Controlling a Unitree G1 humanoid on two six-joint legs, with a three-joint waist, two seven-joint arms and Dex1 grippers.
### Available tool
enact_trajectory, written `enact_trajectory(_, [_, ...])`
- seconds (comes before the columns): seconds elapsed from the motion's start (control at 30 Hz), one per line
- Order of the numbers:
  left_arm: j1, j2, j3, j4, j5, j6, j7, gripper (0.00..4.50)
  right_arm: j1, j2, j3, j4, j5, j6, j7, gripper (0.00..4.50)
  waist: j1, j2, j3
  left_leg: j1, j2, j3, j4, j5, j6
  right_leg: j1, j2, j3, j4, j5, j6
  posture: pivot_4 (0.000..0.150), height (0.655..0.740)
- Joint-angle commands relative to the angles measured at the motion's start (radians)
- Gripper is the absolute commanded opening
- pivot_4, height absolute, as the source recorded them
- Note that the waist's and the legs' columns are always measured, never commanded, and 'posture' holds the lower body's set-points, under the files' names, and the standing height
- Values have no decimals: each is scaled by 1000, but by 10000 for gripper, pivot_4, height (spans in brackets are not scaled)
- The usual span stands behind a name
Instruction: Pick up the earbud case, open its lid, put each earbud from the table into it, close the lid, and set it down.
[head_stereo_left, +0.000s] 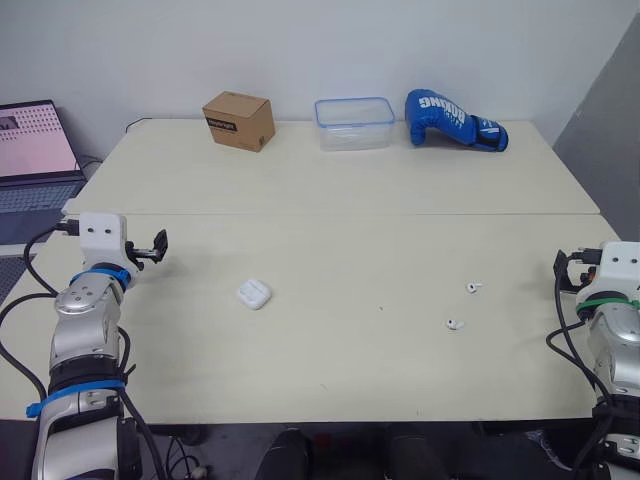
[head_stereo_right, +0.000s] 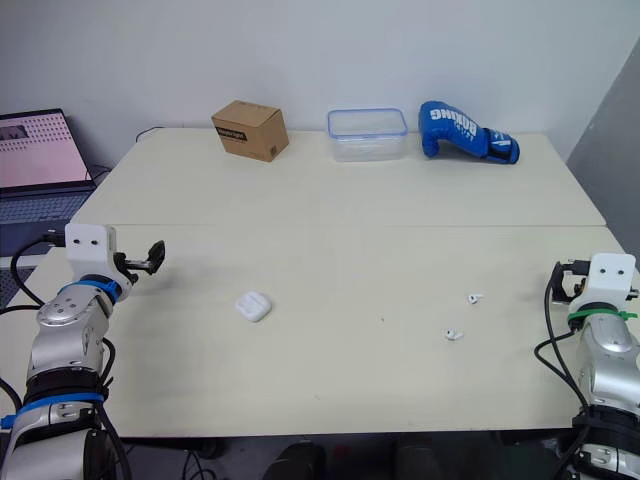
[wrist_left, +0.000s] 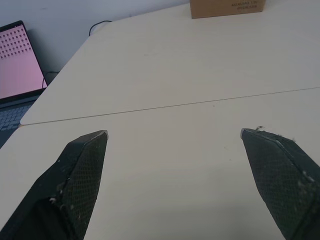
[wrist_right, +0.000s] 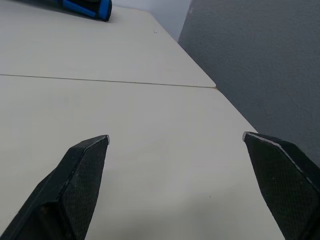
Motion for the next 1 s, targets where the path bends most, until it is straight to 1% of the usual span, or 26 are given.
enact_trajectory(0.03, [-15, 20, 15, -27, -19, 2, -12, 44862, -6, -17, -29, -14, 3, -28, -4, 45000, 0, 0, 0, 0, 0, 0, 0, 0, 0, 0, 0, 0, 0, 0, 0, 1500, 7400])
enact_trajectory(0.5, [-13, 26, 32, -48, -79, -21, -85, 44862, -14, -34, -8, -25, -19, -45, 5, 45000, 0, 0, 0, 0, 0, 0, 0, 0, 0, 0, 0, 0, 0, 0, 0, 1500, 7400])
enact_trajectory(0.6, [-5, 41, 29, -99, -125, 21, -172, 44862, -22, -60, 51, -44, -50, -68, 62, 45000, 0, 0, 0, 0, 0, 0, 0, 0, 0, 0, 0, 0, 0, 0, 0, 1500, 7400])
enact_trajectory(0.67, [6, 63, 8, -178, -170, 95, -267, 44862, -49, -66, 97, -62, -36, -63, 132, 45000, -3, 0, 0, 0, 0, 0, 0, 0, 0, 0, 0, 0, 0, 0, 0, 1500, 7400])
enact_trajectory(0.7, [20, 80, -15, -250, -203, 160, -330, 44862, -73, -63, 130, -81, -12, -52, 193, 45000, -7, 0, 0, 0, 1, 0, 0, 0, 0, 0, 1, 0, 0, 0, 0, 1500, 7400])
enact_trajectory(0.8, [59, 119, -74, -430, -279, 328, -450, 44862, -132, -40, 210, -130, 57, -16, 348, 45000, -16, 0, 0, 0, 2, 0, 0, 0, 0, 0, 2, 0, 0, 0, 0, 1500, 7400])
enact_trajectory(0.87, [83, 141, -113, -526, -308, 417, -495, 44862, -162, -28, 274, -167, 89, 18, 445, 45000, -20, 0, 0, 0, 2, 0, 0, 0, 0, 0, 2, 1, 1, 0, 0, 1500, 7400])
enact_trajectory(0.93, [98, 147, -152, -601, -323, 499, -505, 44862, -201, -1, 346, -197, 104, 38, 520, 45000, -22, 0, 0, 0, 2, -1, 0, 0, 0, 0, 2, 0, 1, 0, 0, 1500, 7400])
enact_trajectory(1.0, [127, 161, -209, -657, -306, 546, -523, 44862, -242, 42, 421, -247, 151, 89, 602, 45000, -23, 0, 0, 0, 2, -1, 0, 0, 0, 0, 2, 0, 0, 0, 0, 1500, 7400])
